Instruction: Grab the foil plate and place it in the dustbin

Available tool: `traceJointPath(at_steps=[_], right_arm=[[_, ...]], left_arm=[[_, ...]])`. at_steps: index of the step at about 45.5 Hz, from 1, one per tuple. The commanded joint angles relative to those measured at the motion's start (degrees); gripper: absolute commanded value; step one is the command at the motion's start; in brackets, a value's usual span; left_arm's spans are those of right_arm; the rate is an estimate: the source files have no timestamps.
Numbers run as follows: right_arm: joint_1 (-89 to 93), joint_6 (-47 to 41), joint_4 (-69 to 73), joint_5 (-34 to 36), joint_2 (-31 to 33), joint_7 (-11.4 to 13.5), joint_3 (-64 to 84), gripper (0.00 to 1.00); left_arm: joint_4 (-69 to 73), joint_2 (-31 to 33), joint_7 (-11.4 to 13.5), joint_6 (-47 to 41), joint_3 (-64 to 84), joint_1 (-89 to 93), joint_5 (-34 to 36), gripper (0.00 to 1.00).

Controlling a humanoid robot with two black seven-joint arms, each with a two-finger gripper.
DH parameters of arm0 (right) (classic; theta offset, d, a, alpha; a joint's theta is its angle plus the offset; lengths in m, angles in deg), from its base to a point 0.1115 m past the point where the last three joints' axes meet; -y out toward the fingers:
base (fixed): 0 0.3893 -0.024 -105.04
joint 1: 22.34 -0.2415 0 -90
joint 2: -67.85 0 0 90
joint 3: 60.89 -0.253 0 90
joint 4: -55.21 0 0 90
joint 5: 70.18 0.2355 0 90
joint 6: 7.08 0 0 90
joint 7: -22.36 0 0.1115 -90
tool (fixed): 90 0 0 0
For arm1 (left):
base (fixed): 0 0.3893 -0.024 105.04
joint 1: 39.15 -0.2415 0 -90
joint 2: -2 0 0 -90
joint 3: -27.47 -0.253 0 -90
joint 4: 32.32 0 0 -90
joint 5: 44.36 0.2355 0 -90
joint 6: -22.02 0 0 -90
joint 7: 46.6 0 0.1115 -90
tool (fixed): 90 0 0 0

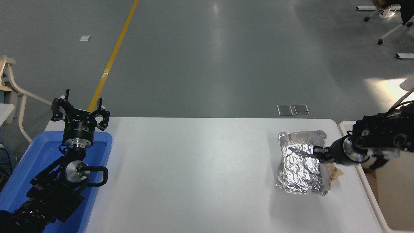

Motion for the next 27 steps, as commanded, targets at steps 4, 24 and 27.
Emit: traceJointPath(at_steps=[4,24,27], right_arm=[[-17.6,-10.6,2.2,-0.6,0.8,-0.1,4.9,0.00],[-16.9,-10.7,-8.0,-13.9,7.6,-0.8,14.0,0.00],[-13.8,-10.6,-13.5,-17.3,12.0,-1.1,13.6,0.00]], left_arm=[[0.0,-0.1,0.1,0.0,0.0,0.0,0.0,0.99],[0.0,0.0,0.1,0.0,0.0,0.0,0.0,0.99],[0.0,0.0,0.1,0.0,0.0,0.0,0.0,0.99]])
